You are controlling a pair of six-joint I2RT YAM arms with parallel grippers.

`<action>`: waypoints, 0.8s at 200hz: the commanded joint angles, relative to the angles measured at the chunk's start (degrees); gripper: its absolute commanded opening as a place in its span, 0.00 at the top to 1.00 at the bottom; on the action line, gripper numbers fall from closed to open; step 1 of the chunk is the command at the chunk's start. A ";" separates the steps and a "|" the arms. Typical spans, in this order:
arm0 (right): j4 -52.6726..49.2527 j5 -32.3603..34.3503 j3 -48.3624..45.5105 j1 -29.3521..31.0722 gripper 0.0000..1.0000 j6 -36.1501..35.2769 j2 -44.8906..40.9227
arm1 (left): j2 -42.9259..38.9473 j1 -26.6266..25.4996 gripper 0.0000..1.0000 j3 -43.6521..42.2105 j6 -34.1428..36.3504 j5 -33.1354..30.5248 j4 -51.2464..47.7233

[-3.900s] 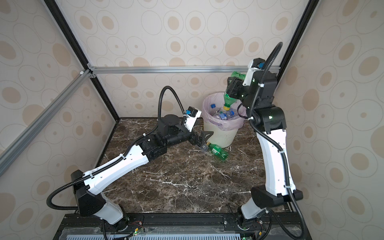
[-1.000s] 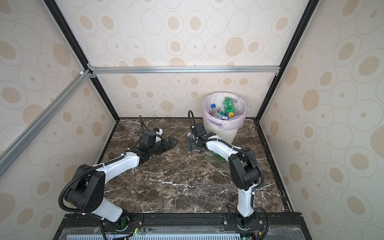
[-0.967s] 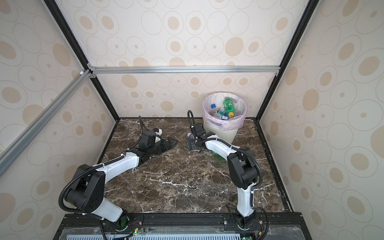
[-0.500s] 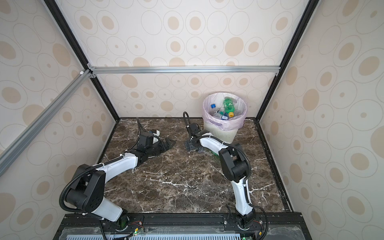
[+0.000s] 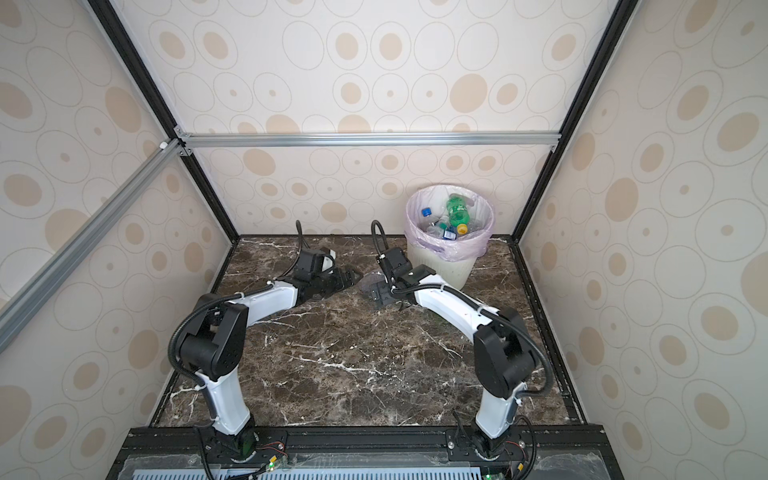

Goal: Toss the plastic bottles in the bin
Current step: 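Lower both grippers toward the clear water bottle beside the bin, then grasp the clear water bottle with the left gripper and lift it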

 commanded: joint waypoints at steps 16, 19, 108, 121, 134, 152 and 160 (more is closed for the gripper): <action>-4.09 3.29 -5.16 -0.26 0.00 1.51 -8.95 | 6.94 0.14 0.01 11.98 12.42 -1.80 -4.95; -4.10 3.44 -5.35 -0.31 0.00 1.51 -9.32 | 7.37 0.06 0.01 12.68 13.21 -2.29 -5.30; -4.99 1.25 -9.88 -1.79 0.00 3.82 -18.37 | 15.43 -6.75 0.01 24.19 33.80 -6.31 -12.46; -4.98 0.56 -10.12 -2.40 0.00 4.20 -19.10 | 16.49 -8.13 0.01 25.25 36.20 -7.37 -14.03; -4.89 0.07 -10.36 -2.84 0.00 4.48 -19.72 | 16.92 -9.16 0.02 25.53 37.72 -7.87 -14.54; -5.18 -0.47 -10.48 -3.31 0.00 4.63 -20.02 | 17.85 -10.00 0.03 25.98 38.74 -9.31 -15.02; -5.20 -0.64 -10.61 -3.23 0.00 4.66 -20.14 | 18.59 -10.24 0.03 26.54 38.79 -9.74 -15.36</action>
